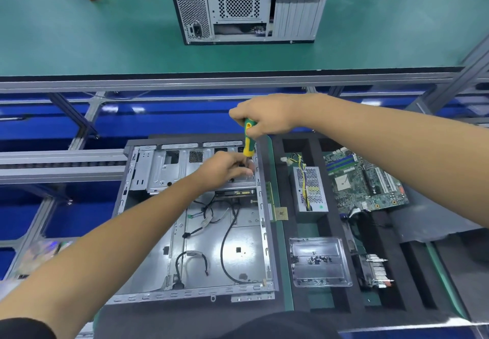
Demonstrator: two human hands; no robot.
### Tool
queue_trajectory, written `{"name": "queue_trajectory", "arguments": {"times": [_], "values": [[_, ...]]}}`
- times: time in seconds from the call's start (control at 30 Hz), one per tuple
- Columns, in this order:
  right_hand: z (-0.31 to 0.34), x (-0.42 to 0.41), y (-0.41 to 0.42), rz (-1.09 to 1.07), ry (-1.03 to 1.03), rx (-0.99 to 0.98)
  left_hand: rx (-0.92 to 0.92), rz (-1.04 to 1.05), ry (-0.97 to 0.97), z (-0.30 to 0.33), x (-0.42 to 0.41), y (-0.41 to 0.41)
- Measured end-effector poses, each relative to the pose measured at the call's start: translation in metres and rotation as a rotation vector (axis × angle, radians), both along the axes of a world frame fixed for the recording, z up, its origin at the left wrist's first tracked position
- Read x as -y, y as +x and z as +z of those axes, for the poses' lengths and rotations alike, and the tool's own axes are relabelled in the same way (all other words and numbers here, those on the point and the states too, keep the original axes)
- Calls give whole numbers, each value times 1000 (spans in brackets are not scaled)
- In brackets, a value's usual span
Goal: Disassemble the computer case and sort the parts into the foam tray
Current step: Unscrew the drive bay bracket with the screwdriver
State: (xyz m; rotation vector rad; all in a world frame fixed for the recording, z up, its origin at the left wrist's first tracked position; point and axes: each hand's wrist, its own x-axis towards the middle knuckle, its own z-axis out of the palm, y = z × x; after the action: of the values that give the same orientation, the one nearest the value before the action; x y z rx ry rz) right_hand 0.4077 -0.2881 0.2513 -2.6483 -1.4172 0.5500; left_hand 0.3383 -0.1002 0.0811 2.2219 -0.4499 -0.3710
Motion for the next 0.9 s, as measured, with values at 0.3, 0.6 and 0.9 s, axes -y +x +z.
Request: {"name": "queue_trajectory", "arguments": {"times": [0.3,0.6,0.9], "values": [[-5,-5,5,-58,-86,-41,-11,136,-44,-8,10,-2],[-3,-9,10,-110,-148,-20,-78,147,-191,-12,14,1],[4,-19,12,-128,-197,-30,-137,122,-237,-14,10,5]]}}
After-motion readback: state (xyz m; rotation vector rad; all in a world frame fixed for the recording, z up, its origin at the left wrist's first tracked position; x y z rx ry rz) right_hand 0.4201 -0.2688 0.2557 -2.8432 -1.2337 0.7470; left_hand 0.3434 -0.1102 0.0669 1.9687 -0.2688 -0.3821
